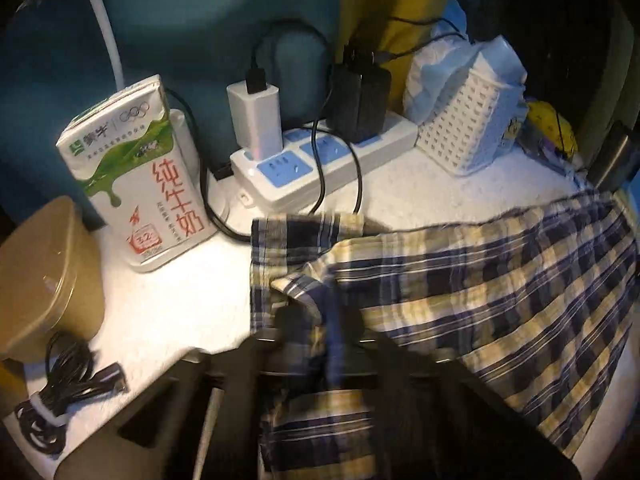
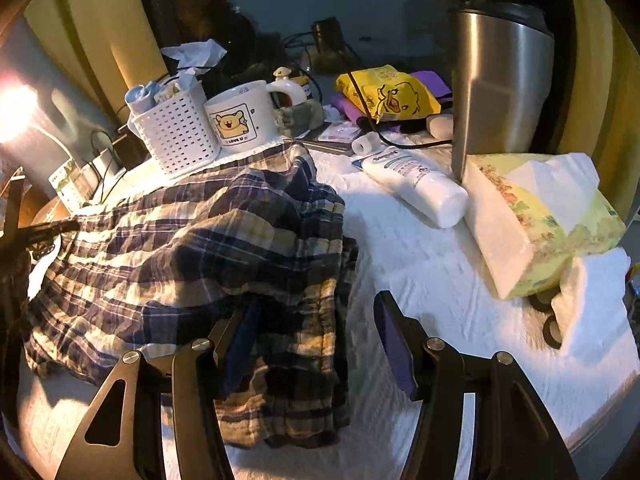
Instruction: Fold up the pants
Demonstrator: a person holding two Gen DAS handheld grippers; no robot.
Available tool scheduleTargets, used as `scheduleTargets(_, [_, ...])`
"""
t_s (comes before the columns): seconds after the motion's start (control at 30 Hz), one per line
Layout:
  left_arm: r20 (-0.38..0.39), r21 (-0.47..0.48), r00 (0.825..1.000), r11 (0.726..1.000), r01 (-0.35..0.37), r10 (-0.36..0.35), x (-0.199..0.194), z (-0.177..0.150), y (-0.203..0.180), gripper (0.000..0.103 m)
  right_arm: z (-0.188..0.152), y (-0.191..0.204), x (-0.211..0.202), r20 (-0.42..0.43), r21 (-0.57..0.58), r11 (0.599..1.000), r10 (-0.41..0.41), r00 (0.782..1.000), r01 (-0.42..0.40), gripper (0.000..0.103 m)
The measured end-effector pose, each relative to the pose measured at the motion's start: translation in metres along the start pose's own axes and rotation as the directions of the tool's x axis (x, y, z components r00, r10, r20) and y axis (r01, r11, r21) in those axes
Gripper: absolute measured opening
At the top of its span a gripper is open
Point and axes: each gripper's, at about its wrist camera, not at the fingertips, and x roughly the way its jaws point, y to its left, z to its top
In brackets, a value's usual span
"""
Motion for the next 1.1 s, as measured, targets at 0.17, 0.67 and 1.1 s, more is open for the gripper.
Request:
scheduleTargets(0.17, [0.120, 0.044, 0.989, 0.995, -0.090, 0.084, -0.016, 0.017, -0.003, 0.001, 0.005, 0.002, 0.003, 0.001, -0.006, 1.000, -0.002, 1.000, 0.002, 0.060])
scheduleTargets(0.67, [0.048, 0.083, 0.985, 0.982, -0.171, 0.167, 0.002, 0.012, -0.003, 0.056, 0.004, 0.019, 0.010, -0.001, -0.017, 0.998, -0.060, 0.998, 0.060, 0.060])
scheduleTargets(1.1, [-0.042, -0.065, 0.995, 0.994, -0.092, 0.089, -0.063, -0.087, -0.003, 0.059, 0.014, 0.054, -0.016, 0.094, -0.088, 0.995, -0.030, 0.995, 0.038, 0.060])
